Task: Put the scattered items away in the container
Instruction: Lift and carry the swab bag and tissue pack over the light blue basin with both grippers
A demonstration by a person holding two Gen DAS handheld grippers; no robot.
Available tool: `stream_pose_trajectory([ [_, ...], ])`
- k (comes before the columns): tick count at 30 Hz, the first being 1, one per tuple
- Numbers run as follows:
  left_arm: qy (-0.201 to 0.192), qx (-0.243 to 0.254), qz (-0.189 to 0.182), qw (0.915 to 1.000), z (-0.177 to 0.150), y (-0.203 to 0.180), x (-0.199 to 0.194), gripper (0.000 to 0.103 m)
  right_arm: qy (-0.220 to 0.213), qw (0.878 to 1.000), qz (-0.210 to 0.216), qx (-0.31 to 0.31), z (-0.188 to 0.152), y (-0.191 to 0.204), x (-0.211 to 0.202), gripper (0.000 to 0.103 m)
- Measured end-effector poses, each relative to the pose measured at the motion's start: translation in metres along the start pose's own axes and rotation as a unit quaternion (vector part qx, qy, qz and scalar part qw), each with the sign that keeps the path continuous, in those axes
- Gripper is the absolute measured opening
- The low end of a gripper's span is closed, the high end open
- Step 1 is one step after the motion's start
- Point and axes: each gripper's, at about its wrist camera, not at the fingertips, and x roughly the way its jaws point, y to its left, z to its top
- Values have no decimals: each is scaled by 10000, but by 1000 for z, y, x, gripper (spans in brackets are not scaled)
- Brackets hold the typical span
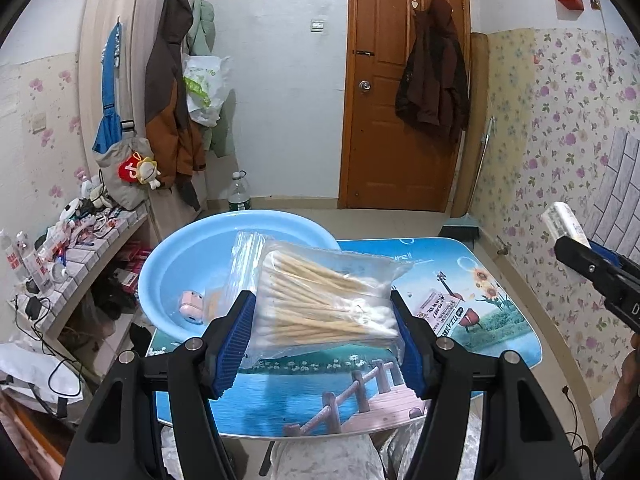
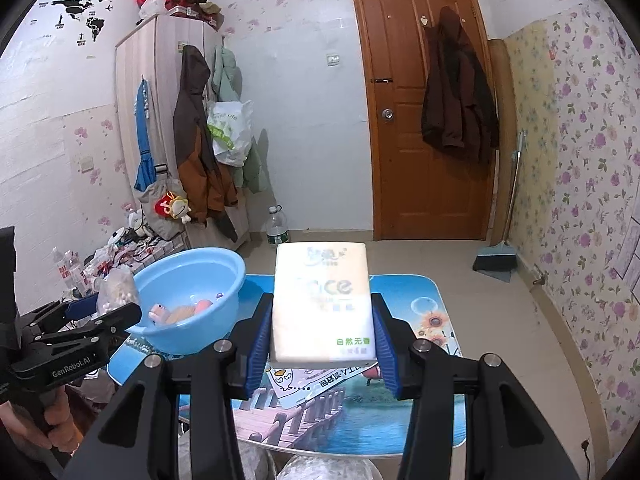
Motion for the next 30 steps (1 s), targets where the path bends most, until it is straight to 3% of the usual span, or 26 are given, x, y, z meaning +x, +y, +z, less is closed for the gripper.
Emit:
stream_pose_trajectory([
  [21,116,-103,61,9999,0,15,18,59,200,9998,32,-66,-4,6,29,47],
  [30,-38,-290,417,9987,22,54,30,58,149,9987,250,-406,27,42,70,47],
])
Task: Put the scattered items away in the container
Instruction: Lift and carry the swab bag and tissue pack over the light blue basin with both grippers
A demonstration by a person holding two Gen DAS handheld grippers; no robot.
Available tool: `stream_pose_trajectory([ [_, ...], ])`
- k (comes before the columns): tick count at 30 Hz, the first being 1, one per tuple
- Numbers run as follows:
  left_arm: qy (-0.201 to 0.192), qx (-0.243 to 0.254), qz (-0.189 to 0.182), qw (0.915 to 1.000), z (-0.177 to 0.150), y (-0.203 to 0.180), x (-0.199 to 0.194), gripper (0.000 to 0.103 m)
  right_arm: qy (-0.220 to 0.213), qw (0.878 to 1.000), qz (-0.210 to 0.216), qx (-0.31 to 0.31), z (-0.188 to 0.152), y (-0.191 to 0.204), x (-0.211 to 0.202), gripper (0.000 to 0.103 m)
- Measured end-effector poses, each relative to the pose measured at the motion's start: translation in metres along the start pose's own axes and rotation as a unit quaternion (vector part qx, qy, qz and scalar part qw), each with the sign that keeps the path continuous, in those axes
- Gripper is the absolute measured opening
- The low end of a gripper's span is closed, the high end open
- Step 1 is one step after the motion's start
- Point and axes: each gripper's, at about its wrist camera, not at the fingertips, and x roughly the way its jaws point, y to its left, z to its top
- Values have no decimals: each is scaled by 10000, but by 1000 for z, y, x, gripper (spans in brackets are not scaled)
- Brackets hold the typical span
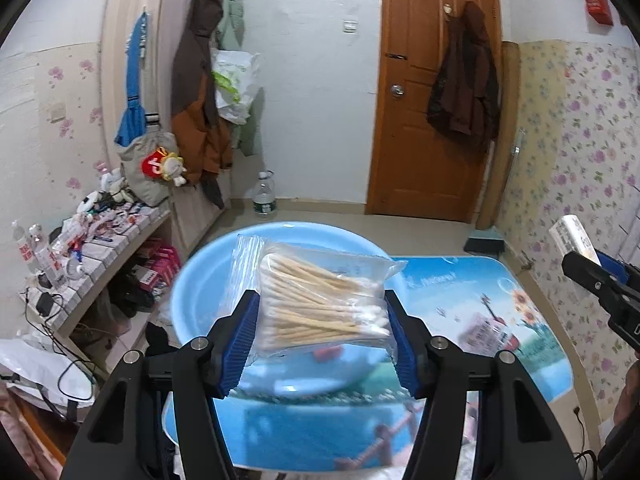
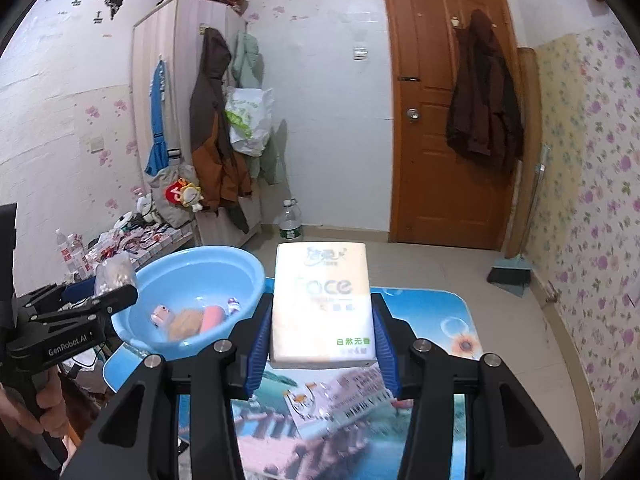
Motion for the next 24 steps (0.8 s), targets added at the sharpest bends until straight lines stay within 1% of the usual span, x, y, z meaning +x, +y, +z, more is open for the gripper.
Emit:
stream_pose_trajectory([
  [2,-10,-31,46,10000,5,9,5,58,36,9999,87,-56,6,8,13,47],
  [8,79,-107,143,9998,15,33,28,58,200,9985,336,-385,21,50,60,47],
  [13,244,-152,147,9995,16,46,54,58,321,9970,450,-546,28,77,97,47],
  [18,352,-153,149,9992,17,56,74,58,471,9944,569,-755,27,102,131,47],
  [24,406,-134,175,9989,15,62,87,58,686,9927,602,-788,18,116,163,47],
])
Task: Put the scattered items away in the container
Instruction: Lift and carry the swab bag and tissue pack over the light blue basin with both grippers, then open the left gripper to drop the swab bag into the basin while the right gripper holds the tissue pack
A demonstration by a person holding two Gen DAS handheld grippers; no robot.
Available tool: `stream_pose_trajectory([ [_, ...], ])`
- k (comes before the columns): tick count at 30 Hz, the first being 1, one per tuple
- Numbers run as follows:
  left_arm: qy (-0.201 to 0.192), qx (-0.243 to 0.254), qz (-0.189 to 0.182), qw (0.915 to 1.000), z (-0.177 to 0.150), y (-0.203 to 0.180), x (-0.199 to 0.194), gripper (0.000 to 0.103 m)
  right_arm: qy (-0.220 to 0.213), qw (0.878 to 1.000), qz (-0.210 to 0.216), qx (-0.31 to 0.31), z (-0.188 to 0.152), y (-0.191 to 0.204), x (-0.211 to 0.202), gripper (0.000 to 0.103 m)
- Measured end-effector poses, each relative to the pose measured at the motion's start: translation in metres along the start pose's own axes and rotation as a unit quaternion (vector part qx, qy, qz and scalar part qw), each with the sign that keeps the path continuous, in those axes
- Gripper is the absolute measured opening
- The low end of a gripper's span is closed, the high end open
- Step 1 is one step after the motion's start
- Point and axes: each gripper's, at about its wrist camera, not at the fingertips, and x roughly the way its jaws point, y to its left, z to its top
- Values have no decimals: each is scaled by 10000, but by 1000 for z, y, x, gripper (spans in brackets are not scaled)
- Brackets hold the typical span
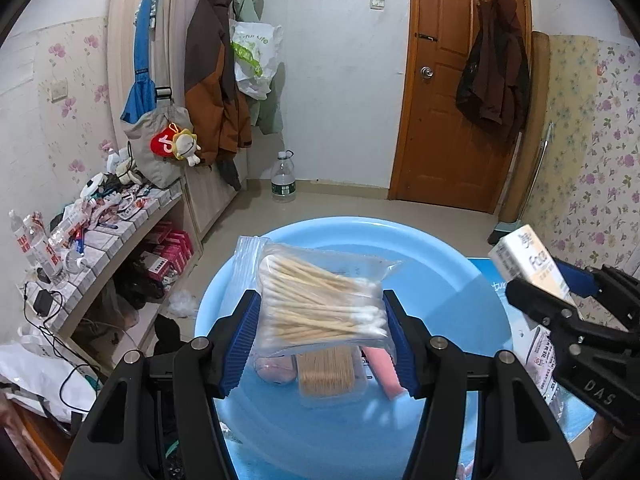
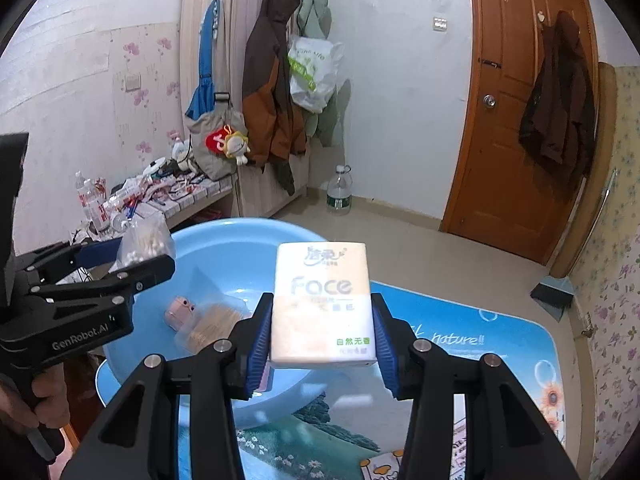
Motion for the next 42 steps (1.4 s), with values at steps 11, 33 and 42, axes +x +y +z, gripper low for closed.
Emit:
stream_pose_trajectory([
  [11,125,62,-64,9999,-10,-3,9,58,183,9998,70,-75,-12,13,24,47],
  [33,233,70,-61,9997,-15,1,17,58,280,9994,156,-135,-26,21,26,47],
  [42,256,79,-61,9996,-17,2,17,58,334,9990,215,-184,-30,26,28,47],
])
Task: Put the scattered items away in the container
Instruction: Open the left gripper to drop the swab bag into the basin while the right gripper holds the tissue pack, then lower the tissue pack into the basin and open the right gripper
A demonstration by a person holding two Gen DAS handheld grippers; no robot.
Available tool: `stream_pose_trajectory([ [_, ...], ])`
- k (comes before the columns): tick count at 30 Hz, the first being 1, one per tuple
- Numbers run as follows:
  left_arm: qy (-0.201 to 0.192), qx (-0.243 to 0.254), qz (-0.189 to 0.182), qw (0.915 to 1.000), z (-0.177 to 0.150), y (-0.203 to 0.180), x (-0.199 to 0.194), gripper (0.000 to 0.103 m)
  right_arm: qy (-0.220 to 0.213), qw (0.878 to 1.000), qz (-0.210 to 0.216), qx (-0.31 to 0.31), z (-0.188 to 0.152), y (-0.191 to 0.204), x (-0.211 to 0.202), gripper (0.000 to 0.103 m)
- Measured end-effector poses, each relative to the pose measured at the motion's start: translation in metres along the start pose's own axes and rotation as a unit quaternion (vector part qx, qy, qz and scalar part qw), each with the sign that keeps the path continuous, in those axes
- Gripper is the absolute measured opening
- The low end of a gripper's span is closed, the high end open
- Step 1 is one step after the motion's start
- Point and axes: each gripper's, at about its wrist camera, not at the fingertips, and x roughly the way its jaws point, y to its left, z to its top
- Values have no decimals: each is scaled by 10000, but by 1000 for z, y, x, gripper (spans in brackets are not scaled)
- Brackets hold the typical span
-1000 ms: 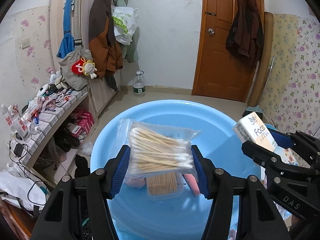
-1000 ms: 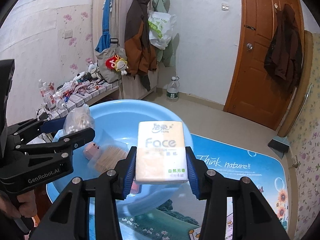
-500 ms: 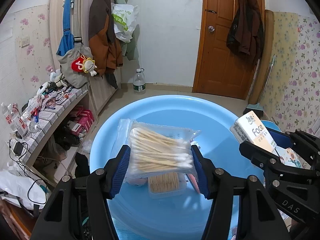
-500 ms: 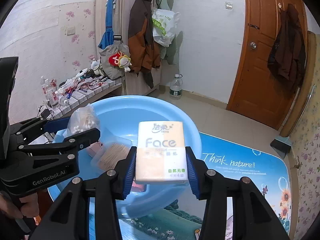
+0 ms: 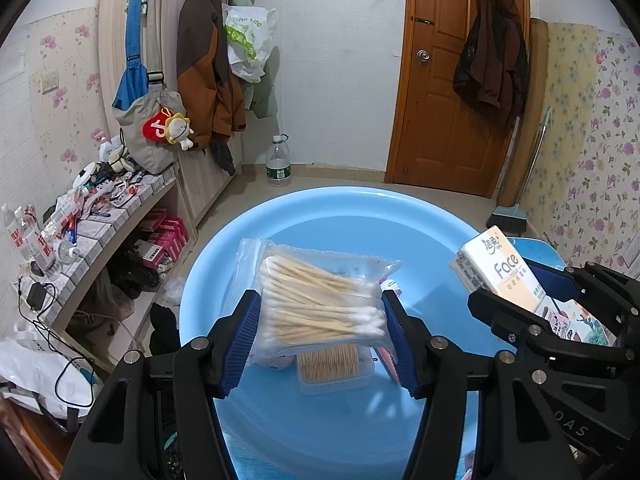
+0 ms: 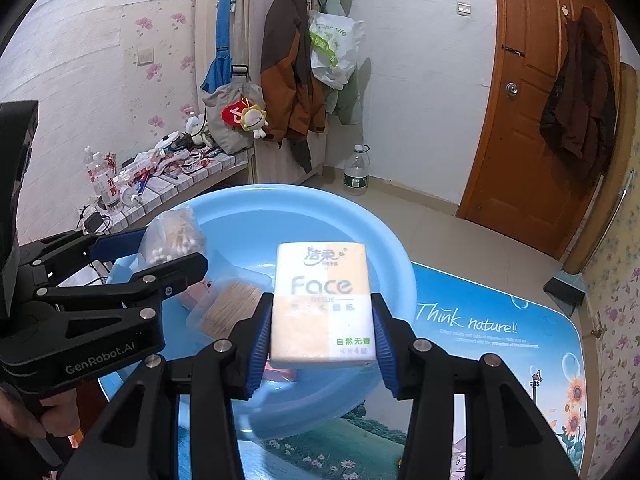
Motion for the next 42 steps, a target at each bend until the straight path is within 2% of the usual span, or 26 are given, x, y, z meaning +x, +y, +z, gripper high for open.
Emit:
stream_pose_trajectory([
  [5,1,-6,3,10000,0,0,0,60,23,10000,-26,-5,1,0,-1,47],
  [8,-1,2,74,10000,-1,1,0,71,25,10000,-25,-9,1,0,-1,47],
  [24,-59,-82,119,9999,0,15,-3,72,79,9999,-11,-97,6,8,0,47],
  [30,-92,-125,168,9997,-1,23,-6,77,170,9998,-14,-111,4,11,4,47],
  [33,-129,-98,217,9996,-3,24,-8,85,252,9996,24,-84,2,12,9,47],
  [42,-107,-179,312,9993,-6,38,-7,90,396,9989,88,-219,1,27,19,47],
])
